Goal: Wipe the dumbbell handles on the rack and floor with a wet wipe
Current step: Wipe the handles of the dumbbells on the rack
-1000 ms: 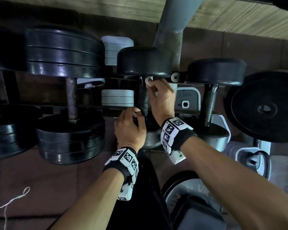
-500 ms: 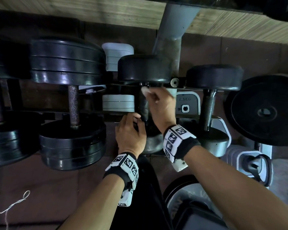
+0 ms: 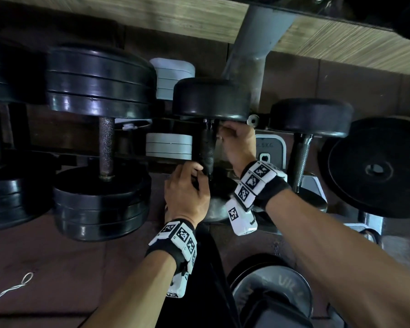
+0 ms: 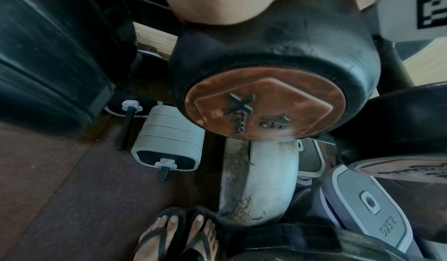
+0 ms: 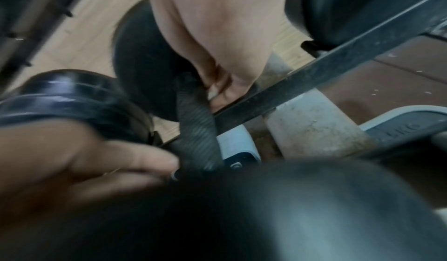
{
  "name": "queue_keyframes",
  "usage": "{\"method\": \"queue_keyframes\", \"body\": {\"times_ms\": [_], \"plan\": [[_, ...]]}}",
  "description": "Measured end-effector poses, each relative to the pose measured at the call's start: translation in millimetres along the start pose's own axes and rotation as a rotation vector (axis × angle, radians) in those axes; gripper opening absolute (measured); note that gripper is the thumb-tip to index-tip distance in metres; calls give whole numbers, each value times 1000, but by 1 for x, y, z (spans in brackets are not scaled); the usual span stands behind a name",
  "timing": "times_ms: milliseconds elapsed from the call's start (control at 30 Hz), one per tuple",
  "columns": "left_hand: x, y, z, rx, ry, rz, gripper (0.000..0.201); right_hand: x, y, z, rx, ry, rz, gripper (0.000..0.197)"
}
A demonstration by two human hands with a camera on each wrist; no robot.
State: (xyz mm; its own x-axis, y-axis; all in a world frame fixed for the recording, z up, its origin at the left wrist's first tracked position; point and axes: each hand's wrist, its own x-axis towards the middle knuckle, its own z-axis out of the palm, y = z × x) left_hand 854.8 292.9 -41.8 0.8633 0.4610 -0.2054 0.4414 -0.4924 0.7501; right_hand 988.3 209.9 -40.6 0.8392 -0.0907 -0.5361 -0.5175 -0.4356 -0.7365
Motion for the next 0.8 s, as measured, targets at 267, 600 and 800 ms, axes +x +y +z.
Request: {"method": "queue_keyframes", "body": {"times_ms": [267,600,800], "plan": [[0,-1,0,8,-5,1,22,-21,2,3,-187,232,-283,16],[0,6,-3,31,-13,-21,24,-38,-2,12,-300,154,-540,25],[16,8,-20,-324,-159,-295,16,-61,2,14,-197,-163,-608,24]]}}
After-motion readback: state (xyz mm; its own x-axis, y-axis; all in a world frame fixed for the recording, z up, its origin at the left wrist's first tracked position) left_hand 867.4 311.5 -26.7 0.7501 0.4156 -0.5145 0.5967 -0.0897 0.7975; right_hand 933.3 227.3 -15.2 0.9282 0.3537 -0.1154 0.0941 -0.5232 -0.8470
